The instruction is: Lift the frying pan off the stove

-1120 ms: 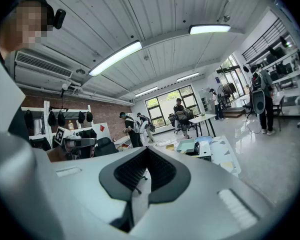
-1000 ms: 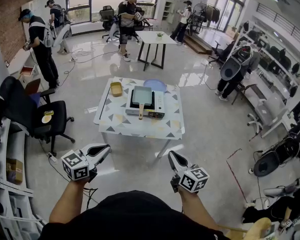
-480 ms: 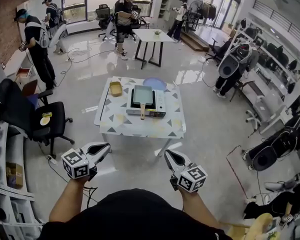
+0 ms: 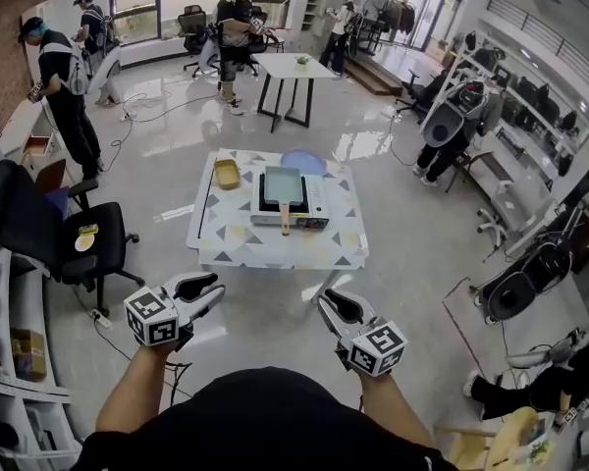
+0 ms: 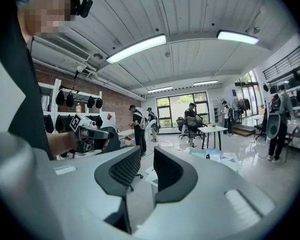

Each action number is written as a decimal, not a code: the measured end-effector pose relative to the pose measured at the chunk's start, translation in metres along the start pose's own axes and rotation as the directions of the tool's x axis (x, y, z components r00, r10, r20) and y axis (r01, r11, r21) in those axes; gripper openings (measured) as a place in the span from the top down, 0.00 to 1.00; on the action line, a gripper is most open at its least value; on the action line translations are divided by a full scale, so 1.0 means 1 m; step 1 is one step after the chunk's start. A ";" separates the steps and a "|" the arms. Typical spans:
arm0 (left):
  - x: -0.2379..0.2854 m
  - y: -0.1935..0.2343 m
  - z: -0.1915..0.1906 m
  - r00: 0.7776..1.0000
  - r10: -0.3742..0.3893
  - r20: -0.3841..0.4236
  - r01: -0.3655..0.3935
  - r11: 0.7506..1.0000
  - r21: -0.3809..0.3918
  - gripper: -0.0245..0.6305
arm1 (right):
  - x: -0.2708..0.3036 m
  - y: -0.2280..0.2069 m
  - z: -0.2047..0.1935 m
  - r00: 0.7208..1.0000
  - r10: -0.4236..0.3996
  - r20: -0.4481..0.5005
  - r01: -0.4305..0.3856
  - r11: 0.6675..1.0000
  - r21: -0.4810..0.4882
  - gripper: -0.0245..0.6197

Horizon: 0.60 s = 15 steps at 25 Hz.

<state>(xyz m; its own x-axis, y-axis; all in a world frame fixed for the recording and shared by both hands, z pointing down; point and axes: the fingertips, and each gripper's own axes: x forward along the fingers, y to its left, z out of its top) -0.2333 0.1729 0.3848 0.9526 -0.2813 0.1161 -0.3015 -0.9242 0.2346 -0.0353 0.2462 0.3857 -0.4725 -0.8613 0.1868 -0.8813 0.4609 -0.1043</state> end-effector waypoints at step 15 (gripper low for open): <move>0.000 0.011 -0.005 0.999 -0.037 -0.011 0.037 0.999 -0.017 0.71 | -0.003 -0.010 0.006 0.995 -0.095 -0.030 0.093 0.994 -0.051 0.73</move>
<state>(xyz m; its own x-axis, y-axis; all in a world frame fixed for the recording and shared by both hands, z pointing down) -0.2367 0.1637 0.3923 0.9627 -0.2438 0.1176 -0.2666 -0.9295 0.2551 -0.0255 0.2427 0.3805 -0.3865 -0.8944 0.2250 -0.9206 0.3887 -0.0360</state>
